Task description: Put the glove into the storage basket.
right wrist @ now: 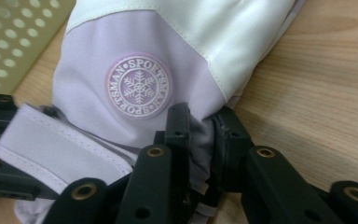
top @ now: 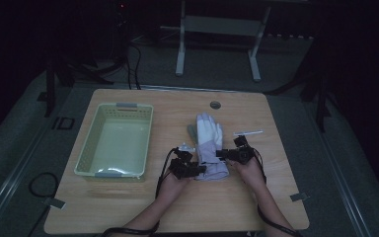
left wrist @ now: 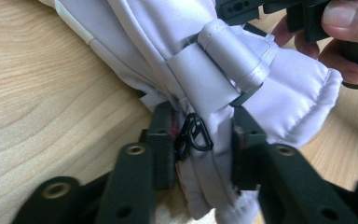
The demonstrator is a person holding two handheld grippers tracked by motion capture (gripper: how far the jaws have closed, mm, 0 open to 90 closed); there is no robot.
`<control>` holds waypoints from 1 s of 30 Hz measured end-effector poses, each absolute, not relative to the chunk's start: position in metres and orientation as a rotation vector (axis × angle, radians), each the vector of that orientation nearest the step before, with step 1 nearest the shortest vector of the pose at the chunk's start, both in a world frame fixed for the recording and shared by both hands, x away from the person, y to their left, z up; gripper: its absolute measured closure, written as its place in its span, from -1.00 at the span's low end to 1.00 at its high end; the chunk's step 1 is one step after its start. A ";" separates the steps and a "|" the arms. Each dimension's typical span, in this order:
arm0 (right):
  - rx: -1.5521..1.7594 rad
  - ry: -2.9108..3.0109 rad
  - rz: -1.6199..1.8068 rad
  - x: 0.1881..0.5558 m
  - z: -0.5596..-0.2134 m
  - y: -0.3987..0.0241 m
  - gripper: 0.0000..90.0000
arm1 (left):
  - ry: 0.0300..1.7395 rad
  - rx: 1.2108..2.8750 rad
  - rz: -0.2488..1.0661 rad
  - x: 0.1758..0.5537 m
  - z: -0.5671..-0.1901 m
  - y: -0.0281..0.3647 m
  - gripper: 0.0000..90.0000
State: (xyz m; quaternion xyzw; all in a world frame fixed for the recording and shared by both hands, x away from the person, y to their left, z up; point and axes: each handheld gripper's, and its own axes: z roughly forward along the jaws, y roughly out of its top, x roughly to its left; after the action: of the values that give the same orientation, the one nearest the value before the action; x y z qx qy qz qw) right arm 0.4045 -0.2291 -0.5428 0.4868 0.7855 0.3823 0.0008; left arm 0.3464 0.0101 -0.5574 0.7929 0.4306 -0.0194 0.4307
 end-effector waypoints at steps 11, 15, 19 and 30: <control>1.457 2.414 1.168 0.395 -0.523 -0.222 0.79 | 1.046 2.010 -0.073 0.351 -0.539 0.014 0.66; 1.432 2.413 1.171 0.393 -0.514 -0.219 0.79 | 1.025 2.011 -0.081 0.350 -0.530 0.019 0.66; 1.387 2.406 1.173 0.389 -0.501 -0.214 0.79 | 0.992 2.026 -0.066 0.349 -0.515 0.023 0.66; 1.310 2.371 1.228 0.384 -0.465 -0.200 0.79 | 0.928 2.047 -0.001 0.346 -0.479 0.040 0.66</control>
State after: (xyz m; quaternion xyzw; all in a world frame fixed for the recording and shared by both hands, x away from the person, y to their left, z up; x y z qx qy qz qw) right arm 0.3842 -0.1996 -0.4652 0.4389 0.7944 0.4114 0.0838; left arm 0.3459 0.0398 -0.4794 0.8212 0.3723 -0.0002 0.4325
